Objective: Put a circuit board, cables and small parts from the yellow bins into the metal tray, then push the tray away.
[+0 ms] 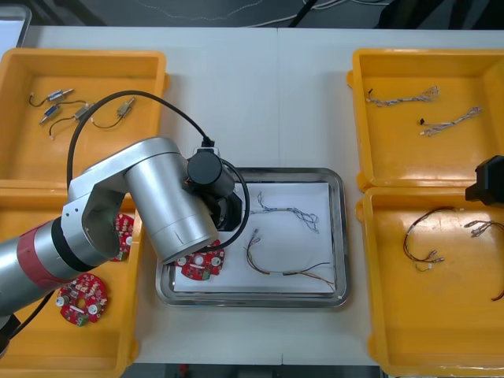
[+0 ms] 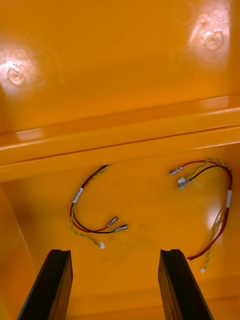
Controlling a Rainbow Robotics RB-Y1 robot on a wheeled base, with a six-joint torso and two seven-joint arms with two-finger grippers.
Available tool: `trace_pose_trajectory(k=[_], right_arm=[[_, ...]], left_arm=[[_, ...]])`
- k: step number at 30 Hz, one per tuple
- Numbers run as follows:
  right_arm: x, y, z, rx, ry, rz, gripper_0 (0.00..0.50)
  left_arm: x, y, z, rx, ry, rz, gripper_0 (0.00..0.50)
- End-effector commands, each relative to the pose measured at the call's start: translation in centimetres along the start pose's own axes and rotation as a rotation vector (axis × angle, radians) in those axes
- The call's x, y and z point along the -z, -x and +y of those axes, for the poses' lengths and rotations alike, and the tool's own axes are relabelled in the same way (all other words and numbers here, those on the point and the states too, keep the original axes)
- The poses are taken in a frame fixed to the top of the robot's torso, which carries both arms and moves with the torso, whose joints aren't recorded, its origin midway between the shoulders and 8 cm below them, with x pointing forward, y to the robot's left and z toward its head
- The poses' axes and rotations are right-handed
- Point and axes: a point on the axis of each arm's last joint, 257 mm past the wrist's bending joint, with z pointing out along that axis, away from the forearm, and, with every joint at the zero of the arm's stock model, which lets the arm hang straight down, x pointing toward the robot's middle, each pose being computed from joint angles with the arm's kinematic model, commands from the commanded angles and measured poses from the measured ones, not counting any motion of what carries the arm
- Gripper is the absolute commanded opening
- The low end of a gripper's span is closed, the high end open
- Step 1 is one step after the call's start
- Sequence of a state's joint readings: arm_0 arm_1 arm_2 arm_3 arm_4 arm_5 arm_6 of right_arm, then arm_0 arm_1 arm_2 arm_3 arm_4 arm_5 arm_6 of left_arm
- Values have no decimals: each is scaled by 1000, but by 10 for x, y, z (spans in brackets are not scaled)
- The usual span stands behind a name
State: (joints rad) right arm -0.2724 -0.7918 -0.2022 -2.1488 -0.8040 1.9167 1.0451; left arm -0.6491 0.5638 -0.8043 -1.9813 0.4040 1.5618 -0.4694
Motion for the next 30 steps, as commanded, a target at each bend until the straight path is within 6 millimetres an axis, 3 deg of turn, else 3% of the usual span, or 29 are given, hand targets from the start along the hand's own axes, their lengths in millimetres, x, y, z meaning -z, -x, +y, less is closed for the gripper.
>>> trace_pose_trajectory(k=[1, 10, 17, 30], right_arm=[[3, -5, -13, 5, -23, -20, 500], [-5, -12, 1, -4, 28, -8, 500], [-6, -15, 0, 5, 22, -7, 500], [-1, -21, 3, 31, 20, -25, 500]], left_arm=[[10, 3, -24, 27, -33, -5, 0], [4, 6, -28, 30, -19, 9, 0], [-6, 17, -32, 35, 2, 0, 0], [-8, 12, -27, 26, 26, 12, 0]])
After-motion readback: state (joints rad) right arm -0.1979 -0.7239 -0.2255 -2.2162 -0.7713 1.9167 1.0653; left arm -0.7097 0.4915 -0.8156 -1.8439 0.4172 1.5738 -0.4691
